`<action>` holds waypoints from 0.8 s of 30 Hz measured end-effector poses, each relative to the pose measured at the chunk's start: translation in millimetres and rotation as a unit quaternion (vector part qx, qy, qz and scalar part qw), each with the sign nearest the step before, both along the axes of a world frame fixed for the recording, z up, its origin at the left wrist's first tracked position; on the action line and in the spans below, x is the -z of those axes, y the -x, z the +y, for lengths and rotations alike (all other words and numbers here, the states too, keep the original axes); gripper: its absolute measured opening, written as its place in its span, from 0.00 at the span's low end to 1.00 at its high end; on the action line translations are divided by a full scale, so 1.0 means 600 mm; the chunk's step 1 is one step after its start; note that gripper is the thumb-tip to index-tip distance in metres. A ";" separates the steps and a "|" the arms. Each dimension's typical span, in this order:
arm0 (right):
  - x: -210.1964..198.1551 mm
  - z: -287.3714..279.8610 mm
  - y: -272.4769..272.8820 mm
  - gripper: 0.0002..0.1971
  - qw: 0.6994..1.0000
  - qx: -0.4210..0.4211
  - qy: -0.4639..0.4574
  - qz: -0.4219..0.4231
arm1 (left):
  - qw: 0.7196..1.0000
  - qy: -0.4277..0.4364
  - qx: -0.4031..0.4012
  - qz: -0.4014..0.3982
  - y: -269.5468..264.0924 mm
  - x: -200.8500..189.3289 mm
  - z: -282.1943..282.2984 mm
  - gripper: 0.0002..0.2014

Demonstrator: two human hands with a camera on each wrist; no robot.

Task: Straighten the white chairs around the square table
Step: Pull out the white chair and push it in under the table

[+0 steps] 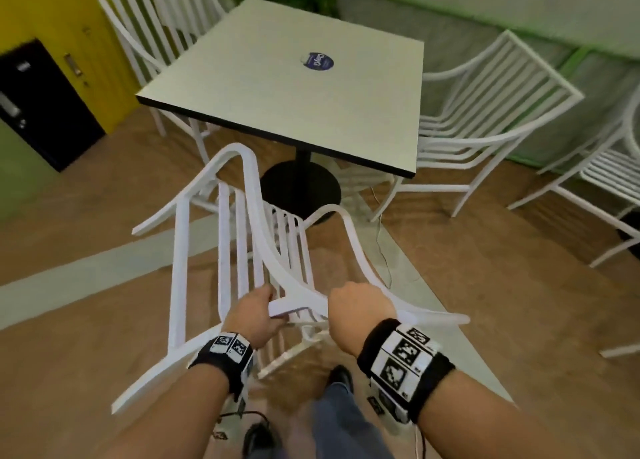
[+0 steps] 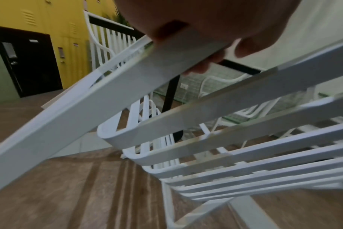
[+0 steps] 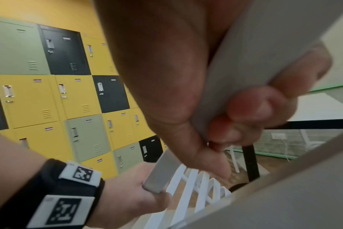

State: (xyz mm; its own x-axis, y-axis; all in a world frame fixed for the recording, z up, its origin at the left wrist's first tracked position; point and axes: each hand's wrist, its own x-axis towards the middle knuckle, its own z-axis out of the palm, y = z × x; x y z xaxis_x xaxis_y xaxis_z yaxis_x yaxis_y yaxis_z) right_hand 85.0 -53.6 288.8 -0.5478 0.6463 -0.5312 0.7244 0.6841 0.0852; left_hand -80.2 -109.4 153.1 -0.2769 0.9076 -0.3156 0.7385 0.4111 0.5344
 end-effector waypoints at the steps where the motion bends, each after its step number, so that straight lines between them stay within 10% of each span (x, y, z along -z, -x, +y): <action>1: -0.004 -0.013 0.014 0.08 1.000 -0.007 0.001 -0.006 | 0.998 -0.042 -0.032 0.017 0.004 -0.002 -0.018 0.22; 5: -0.016 -0.049 0.060 0.08 1.000 -0.027 0.008 -0.013 | 0.968 -0.213 0.060 0.118 -0.032 -0.048 -0.047 0.33; 9: -0.023 -0.065 0.082 0.10 1.000 -0.012 0.028 -0.005 | 0.952 -0.221 0.177 0.115 -0.046 -0.090 -0.010 0.07; 12: -0.050 -0.066 0.053 0.06 0.998 -0.060 0.007 0.022 | 0.944 -0.194 0.232 0.130 -0.028 -0.068 -0.001 0.13; 18: -0.005 -0.058 -0.131 0.09 0.941 0.152 0.008 0.301 | 0.921 -0.299 0.216 0.128 -0.006 -0.052 0.033 0.12; 24: 0.095 0.012 -0.165 0.14 0.929 0.199 0.090 0.298 | 0.910 -0.351 0.185 0.122 0.005 -0.050 0.048 0.10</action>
State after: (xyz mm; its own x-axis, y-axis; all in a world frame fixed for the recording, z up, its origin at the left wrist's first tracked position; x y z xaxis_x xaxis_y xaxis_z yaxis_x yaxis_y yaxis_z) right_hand 184.1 -46.6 231.7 -0.5154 0.7911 -0.3294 0.8054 0.3160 -0.5014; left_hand -83.4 -80.7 183.2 0.1047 0.9071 0.4078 0.8884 -0.2696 0.3716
